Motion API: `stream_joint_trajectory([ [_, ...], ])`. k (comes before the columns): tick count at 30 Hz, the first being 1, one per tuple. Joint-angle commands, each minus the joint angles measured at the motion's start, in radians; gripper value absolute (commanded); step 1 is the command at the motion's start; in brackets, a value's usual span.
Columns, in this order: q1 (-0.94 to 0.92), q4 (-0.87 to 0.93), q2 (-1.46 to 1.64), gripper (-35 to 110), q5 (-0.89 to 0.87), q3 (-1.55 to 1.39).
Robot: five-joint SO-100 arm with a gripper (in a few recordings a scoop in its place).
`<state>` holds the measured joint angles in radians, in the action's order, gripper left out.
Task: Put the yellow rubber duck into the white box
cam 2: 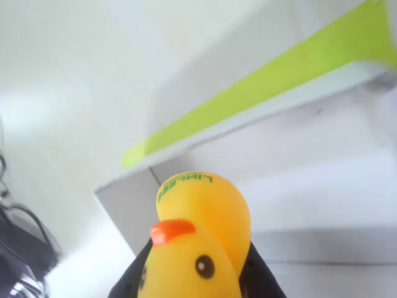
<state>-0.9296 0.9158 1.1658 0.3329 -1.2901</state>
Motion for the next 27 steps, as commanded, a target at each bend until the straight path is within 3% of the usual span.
stream_joint_trajectory([
  [1,0.034,0.006,0.021,0,0.028,0.106],
  [6,0.048,-0.012,0.02,3,0.063,0.094],
  [11,0.044,-0.078,0.028,22,0.092,0.044],
  [15,0.044,-0.104,0.04,28,0.112,0.031],
  [27,0.074,-0.233,0.218,29,0.083,-0.133],
])
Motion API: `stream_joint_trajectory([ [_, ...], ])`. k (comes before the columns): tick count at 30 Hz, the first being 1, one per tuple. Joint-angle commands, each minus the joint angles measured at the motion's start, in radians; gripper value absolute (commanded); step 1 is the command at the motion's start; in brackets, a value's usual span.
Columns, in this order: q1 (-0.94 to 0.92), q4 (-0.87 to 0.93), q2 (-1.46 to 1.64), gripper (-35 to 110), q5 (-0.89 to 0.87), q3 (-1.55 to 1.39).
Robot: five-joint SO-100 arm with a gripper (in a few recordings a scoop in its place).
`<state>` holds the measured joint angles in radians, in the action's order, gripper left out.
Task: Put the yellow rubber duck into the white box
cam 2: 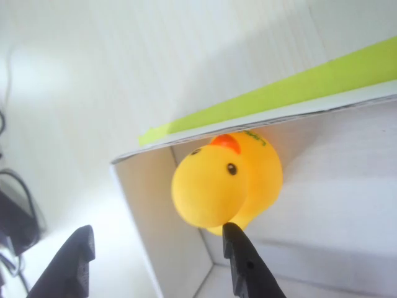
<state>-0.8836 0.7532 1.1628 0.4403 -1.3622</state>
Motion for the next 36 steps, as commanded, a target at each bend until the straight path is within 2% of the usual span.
stream_joint_trajectory([
  [1,0.04,-0.074,0.281,27,-0.055,-0.08],
  [3,0.072,-0.074,0.443,20,-0.118,-0.118],
  [6,0.152,-0.074,0.723,0,-0.196,-0.152],
  [8,0.202,-0.1,0.899,0,-0.298,-0.16],
  [11,0.296,-0.241,1.177,0,-0.442,-0.273],
  [13,0.394,-0.192,1.361,0,-0.58,-0.37],
  [15,0.523,-0.206,1.545,0,-0.58,-0.548],
  [19,0.761,0.101,1.927,0,-0.574,-0.96],
  [22,0.857,0.302,2.172,0,-0.626,-1.267],
  [27,0.888,0.416,2.172,0,-0.678,-1.482],
  [31,0.881,0.394,2.172,0,-0.673,-1.649],
  [36,0.87,0.446,2.172,0,-0.684,-1.655],
])
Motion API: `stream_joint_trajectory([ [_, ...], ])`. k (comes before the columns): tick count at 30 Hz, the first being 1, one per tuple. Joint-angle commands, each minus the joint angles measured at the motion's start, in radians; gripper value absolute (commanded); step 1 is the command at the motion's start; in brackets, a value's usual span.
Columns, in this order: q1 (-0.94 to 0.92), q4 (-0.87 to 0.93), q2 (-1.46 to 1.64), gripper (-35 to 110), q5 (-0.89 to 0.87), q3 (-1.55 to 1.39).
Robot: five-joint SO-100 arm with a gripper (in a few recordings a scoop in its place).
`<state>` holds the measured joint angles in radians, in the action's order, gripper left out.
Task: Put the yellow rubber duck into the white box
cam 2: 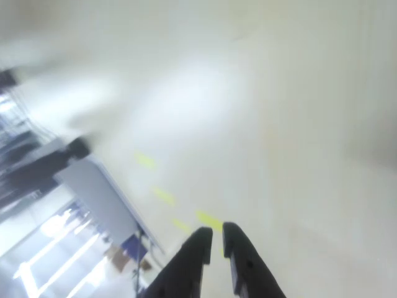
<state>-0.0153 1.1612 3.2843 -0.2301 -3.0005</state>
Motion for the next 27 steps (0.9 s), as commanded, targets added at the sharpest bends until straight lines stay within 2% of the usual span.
stream_joint_trajectory([
  [1,0.011,0.038,0.051,0,-0.009,-0.017],
  [27,0.028,0.038,0.052,0,0.009,-0.017],
])
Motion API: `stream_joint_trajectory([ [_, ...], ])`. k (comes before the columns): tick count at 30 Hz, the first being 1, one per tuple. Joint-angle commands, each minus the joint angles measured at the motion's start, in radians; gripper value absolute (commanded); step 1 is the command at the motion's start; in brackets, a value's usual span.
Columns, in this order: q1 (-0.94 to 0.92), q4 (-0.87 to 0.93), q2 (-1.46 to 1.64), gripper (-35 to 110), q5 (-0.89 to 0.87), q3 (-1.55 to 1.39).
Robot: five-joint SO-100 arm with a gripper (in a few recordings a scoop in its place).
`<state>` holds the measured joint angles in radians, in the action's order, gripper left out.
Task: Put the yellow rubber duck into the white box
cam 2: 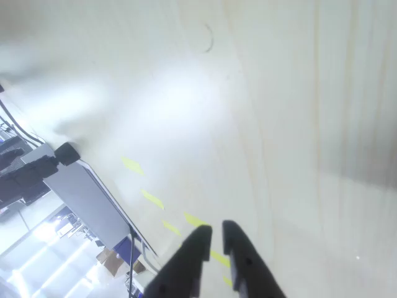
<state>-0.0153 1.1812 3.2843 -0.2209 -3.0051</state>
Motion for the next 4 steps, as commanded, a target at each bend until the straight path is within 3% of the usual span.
stream_joint_trajectory([
  [1,0.028,0.018,0.052,0,0.0,-0.012],
  [4,0.028,0.018,0.052,0,0.0,-0.012],
])
